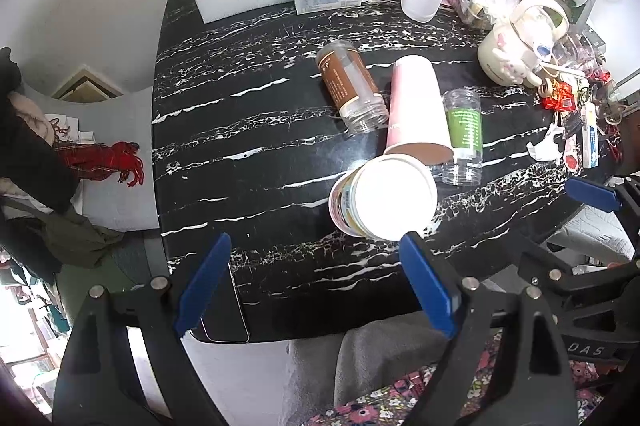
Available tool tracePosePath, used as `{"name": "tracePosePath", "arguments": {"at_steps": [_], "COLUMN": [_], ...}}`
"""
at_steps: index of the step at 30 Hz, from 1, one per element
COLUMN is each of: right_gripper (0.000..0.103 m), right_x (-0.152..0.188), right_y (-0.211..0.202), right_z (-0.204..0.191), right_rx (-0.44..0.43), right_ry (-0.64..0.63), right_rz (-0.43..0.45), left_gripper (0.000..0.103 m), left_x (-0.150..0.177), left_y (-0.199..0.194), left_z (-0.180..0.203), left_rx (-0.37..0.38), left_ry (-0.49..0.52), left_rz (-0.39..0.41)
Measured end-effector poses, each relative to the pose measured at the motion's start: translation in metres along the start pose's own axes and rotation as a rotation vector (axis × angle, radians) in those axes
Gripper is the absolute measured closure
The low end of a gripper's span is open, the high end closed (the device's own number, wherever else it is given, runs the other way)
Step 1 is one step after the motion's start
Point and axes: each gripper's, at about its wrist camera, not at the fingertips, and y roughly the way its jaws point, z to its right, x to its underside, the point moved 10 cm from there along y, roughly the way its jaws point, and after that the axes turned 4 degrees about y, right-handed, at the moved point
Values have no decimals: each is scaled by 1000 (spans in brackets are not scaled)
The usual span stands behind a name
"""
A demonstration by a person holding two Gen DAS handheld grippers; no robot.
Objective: Flip cup upside down
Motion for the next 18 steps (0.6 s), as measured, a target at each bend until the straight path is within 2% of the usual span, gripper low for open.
{"name": "tracePosePath", "arguments": {"at_steps": [18], "right_gripper": [9], "right_x": [19], "right_y": [-6], "right_z": [-7], "right_rx": [-5], "right_ry": [-12], "right_rz": [6], "left_gripper": [17], "left_x": [25], "left_y": [-9], "left_z": [2], "left_rx": [1], "left_ry": [-20], "left_rz": [7]}}
